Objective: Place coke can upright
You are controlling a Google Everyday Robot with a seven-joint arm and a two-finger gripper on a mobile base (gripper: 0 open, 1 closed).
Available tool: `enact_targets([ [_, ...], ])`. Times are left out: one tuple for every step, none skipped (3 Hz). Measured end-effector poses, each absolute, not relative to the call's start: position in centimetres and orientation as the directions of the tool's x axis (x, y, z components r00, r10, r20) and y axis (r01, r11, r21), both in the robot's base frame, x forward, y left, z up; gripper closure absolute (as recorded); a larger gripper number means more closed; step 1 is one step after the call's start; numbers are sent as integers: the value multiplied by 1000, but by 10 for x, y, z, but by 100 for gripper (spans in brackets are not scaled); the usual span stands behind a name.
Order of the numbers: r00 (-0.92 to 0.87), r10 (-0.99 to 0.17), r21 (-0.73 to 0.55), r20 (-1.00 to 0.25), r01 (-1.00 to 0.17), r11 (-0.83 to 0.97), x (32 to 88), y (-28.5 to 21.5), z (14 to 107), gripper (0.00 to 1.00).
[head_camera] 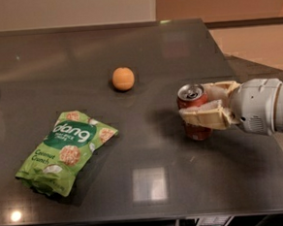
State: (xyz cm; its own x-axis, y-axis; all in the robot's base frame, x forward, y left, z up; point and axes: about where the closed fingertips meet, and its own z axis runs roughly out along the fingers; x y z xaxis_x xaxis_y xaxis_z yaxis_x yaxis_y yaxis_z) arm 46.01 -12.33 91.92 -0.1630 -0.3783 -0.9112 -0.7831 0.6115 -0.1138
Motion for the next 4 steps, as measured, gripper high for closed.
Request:
enact_targets([
  [-145,-329,-101,-933,-774,625,459,-127,918,100],
  [-129,-287,-91,-949,-758,645,454,-132,916,100],
  [-113,-247,-82,-962,-744,663,448,-139,913,100],
  [-90,-224,-85,-971,-740,668,445,-144,910,83],
])
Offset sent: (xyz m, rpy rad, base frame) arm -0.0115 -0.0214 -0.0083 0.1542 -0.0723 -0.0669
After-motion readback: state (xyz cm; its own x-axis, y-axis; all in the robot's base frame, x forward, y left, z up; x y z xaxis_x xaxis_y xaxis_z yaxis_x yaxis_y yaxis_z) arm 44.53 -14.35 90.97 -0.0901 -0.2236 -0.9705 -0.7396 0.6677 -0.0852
